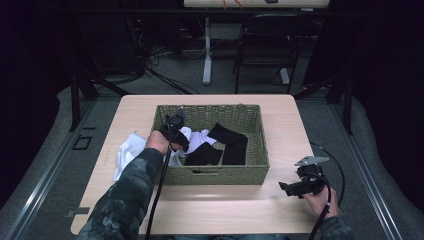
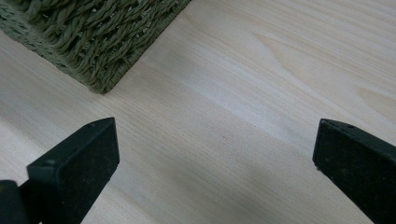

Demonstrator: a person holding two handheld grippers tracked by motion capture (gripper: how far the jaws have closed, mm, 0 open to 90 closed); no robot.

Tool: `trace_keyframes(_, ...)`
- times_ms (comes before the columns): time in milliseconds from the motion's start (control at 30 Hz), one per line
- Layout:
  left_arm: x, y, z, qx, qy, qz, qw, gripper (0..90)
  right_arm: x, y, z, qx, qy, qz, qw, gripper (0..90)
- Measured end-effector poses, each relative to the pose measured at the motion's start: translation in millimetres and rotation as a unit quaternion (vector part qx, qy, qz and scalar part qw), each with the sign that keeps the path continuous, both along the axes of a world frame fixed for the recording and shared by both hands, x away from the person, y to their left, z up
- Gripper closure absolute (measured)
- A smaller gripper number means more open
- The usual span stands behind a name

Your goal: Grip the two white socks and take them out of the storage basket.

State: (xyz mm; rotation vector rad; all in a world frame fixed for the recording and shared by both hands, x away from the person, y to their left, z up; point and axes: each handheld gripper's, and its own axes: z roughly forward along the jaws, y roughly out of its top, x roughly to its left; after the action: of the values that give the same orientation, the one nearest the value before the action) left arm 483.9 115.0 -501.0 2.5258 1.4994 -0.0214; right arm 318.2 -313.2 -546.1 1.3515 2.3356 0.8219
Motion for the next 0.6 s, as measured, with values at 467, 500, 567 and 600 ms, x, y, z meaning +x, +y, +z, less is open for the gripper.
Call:
trace_keyframes(467,0.8,-1.2,-7.9,0.009,0.015,-0.008,0.9998,70.7,0.2,0.6,-0.2,0.0,0.001,0.002,1.0,0.4)
trace_keyframes(500,0.7,-0.7,-7.9,0.009,0.017,-0.011,0.9998,72.9,0.2,0.7,-0.1,-0.001,0.001,0.002,1.0,0.4)
trace_keyframes(567,-0.2,0.2,-8.4,0.007,0.016,-0.01,0.9998,79.1,0.0,0.9,0.0,0.002,0.0,0.003,1.0,0.4)
trace_keyframes(600,-0.1,1.1,-8.1,0.009,0.015,-0.013,0.9998,82.0,0.0,0.9,0.1,0.001,0.0,0.003,1.0,0.4)
